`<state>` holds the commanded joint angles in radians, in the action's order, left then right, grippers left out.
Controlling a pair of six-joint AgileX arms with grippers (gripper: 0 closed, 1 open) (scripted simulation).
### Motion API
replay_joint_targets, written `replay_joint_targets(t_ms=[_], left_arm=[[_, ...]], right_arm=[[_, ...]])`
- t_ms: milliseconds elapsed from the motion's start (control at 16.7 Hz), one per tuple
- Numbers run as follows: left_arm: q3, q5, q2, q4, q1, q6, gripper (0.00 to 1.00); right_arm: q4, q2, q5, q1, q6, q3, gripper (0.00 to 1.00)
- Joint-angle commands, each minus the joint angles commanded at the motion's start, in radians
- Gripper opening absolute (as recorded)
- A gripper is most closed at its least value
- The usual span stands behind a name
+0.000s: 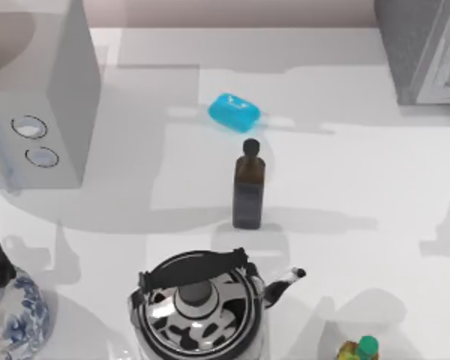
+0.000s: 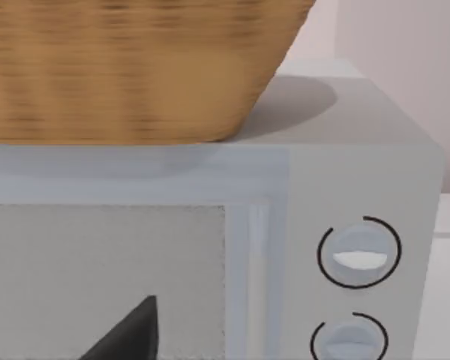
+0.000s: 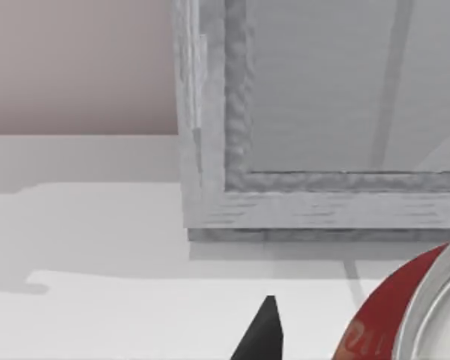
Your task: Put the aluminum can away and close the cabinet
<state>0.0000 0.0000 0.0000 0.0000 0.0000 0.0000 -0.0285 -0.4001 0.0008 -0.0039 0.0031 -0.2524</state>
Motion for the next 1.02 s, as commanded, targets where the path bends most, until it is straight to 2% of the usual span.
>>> replay_joint_targets(t_ms=[240, 420, 840, 1020], left_arm=[[0.0, 0.0, 0.0, 0.0, 0.0, 0.0, 1.0], [0.0, 0.0, 0.0, 0.0, 0.0, 0.0, 1.0], [0.0, 0.0, 0.0, 0.0, 0.0, 0.0, 1.0], [0.0, 0.0, 0.0, 0.0, 0.0, 0.0, 1.0]], right_arm=[[0.021, 0.276, 0.0, 0.002, -0.002, 0.161, 0.0], [0.028, 0.382, -0.001, 0.004, -0.003, 0.238, 0.0], [0.027, 0.395, -0.001, 0.003, -0.001, 0.25, 0.0], [0.004, 0.332, 0.004, 0.017, -0.001, 0.187, 0.0]])
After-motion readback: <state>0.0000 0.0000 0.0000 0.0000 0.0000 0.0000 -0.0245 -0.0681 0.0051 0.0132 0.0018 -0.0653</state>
